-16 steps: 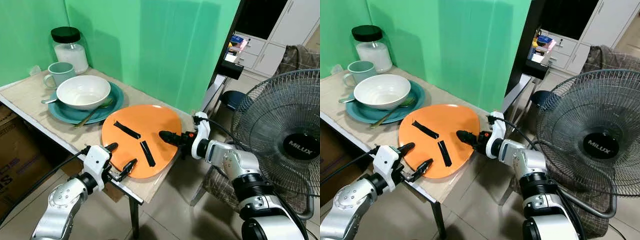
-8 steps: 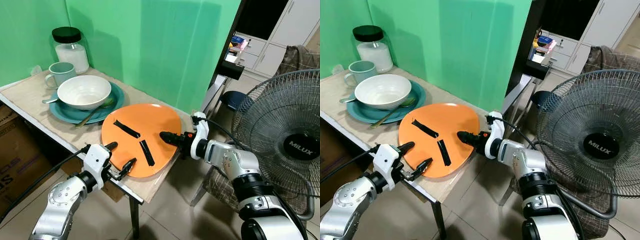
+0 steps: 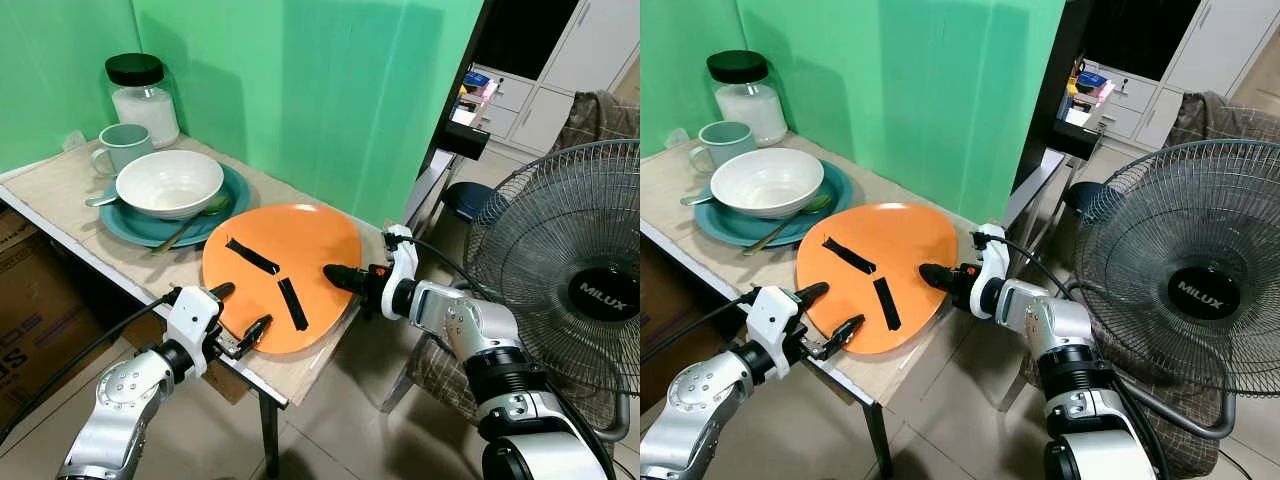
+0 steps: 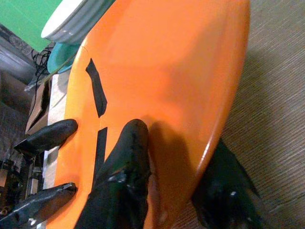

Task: Setting the table

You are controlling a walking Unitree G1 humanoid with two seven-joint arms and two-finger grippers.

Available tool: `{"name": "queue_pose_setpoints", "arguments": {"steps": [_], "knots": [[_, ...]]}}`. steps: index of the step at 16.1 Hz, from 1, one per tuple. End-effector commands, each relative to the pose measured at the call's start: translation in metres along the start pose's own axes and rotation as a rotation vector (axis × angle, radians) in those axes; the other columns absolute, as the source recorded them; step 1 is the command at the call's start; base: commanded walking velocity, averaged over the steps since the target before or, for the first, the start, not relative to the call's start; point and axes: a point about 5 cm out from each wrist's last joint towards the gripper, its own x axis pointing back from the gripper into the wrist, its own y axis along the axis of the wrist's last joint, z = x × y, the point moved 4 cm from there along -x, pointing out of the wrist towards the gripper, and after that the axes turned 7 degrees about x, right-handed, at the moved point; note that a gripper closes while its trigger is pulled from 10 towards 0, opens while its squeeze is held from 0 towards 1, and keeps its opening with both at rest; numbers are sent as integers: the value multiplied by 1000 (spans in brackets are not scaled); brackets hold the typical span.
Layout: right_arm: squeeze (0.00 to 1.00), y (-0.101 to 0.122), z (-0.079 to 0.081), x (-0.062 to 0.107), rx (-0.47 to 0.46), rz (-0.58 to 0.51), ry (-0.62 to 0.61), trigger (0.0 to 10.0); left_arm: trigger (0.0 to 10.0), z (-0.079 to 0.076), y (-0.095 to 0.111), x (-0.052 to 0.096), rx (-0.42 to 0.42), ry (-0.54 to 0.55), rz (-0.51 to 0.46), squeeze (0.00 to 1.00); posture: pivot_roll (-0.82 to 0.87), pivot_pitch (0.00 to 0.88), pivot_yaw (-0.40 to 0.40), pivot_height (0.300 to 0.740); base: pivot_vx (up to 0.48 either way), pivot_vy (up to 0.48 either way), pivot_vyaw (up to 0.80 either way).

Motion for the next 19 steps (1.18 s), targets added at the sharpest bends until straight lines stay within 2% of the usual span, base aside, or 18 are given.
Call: {"name": "queue_pose_setpoints", "arguments": {"steps": [1,6,9,11,13,14,15,16,17,19], "knots": [[0,8,0,4,-1,-34,3,0,10000,1,-13,1,6,5,63,0,93,0,-100,740,0,0,0],[0,14,-2,14,-52,-91,18,0,10000,9,8,-6,-22,35,-9,0,97,0,-93,740,0,0,0],[0,27,-7,27,-104,-177,3,0,10000,19,50,-17,-46,55,-139,0,98,0,-81,740,0,0,0],[0,36,-15,48,-102,-227,-42,0,10000,15,84,-25,-74,32,-233,0,98,0,-74,740,0,0,0],[0,43,-17,61,-101,-268,-60,0,10000,11,97,-25,-88,16,-266,0,93,0,-67,740,0,0,0],[0,65,-16,81,-44,-378,-117,0,10000,2,111,-26,-160,-17,-258,0,92,0,-61,740,0,0,0],[0,81,-10,97,0,-465,-159,0,10000,-4,121,-26,-192,-26,-261,0,87,0,-56,740,0,0,0],[0,87,-6,104,3,-499,-173,0,10000,-7,127,-25,-192,-25,-275,0,84,0,-53,740,0,0,0],[0,103,11,123,51,-599,-195,0,10000,-12,141,-21,-181,2,-308,0,76,0,-45,740,0,0,0],[0,110,25,139,64,-673,-192,0,10000,-15,146,-16,-167,38,-320,0,74,0,-45,740,0,0,0]]}}
